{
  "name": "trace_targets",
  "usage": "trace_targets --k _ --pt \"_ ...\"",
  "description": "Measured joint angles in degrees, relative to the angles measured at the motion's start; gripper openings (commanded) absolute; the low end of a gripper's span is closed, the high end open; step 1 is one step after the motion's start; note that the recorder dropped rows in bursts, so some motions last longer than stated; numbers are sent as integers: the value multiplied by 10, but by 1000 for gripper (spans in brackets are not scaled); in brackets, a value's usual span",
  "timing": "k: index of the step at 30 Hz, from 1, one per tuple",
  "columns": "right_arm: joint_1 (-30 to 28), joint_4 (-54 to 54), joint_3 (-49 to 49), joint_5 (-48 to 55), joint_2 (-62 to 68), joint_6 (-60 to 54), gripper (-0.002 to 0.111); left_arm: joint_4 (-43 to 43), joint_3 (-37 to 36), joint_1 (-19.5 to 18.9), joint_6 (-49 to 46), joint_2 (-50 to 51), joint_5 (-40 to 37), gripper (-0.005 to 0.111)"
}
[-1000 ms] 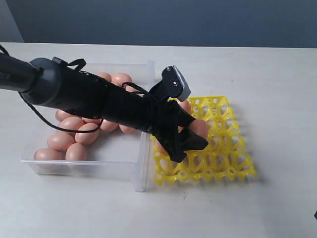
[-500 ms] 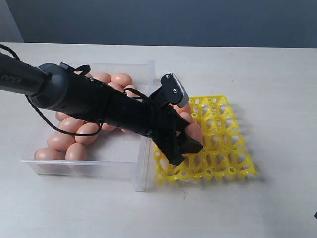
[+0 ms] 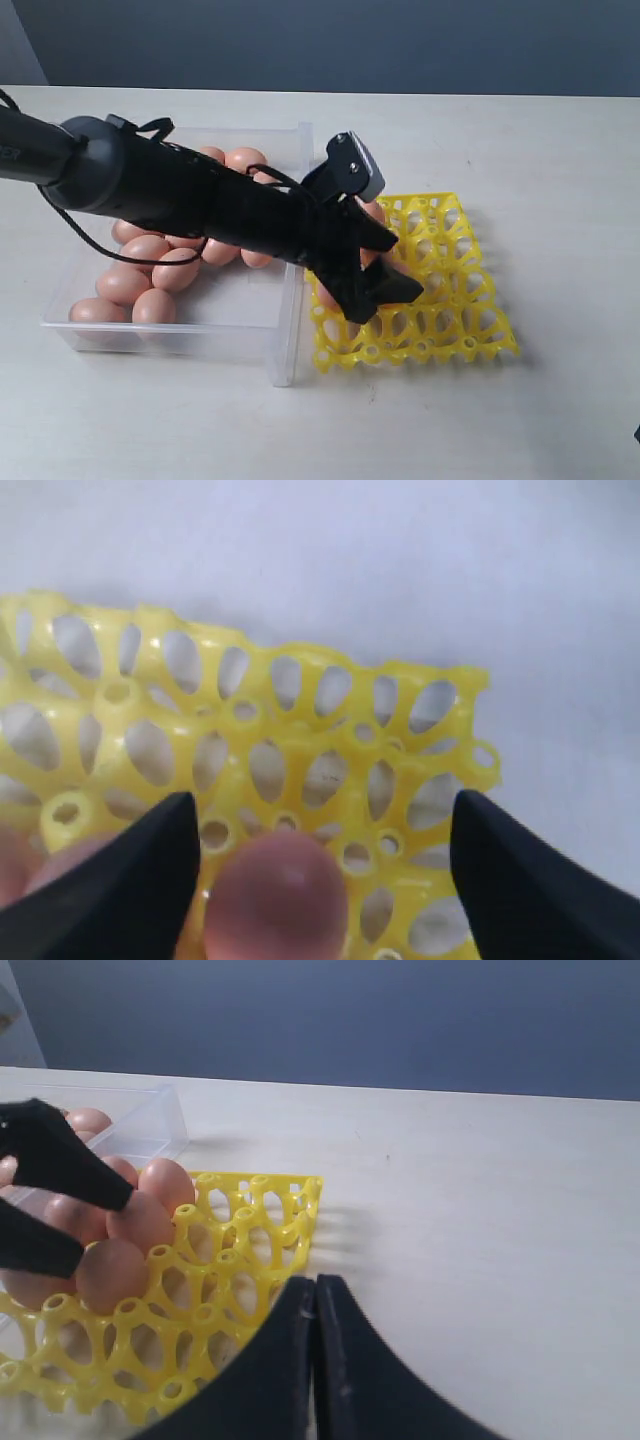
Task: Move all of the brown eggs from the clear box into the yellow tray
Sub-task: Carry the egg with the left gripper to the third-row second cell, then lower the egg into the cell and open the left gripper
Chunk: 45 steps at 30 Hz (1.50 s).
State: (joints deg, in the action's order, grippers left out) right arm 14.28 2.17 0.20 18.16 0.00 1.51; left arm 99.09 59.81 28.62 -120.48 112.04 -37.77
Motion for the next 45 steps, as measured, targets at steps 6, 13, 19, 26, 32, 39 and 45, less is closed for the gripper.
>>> trace_targets --k 6,13,19,26,32,39,45 --pt "0 0 0 0 0 0 1 0 3 0 0 -66 32 26" --pt "0 0 0 0 0 0 1 -6 4 30 44 -66 84 1" --pt "0 0 0 0 0 0 1 -449 4 33 533 -129 123 1" --pt "0 0 0 0 0 0 1 -696 4 29 736 -203 32 1" --pt "0 0 0 0 0 0 1 -689 4 29 739 -124 23 1" --pt "0 0 0 0 0 0 1 -670 4 29 736 -108 64 1" --pt "0 0 0 0 0 0 1 -635 4 29 708 -104 76 1"
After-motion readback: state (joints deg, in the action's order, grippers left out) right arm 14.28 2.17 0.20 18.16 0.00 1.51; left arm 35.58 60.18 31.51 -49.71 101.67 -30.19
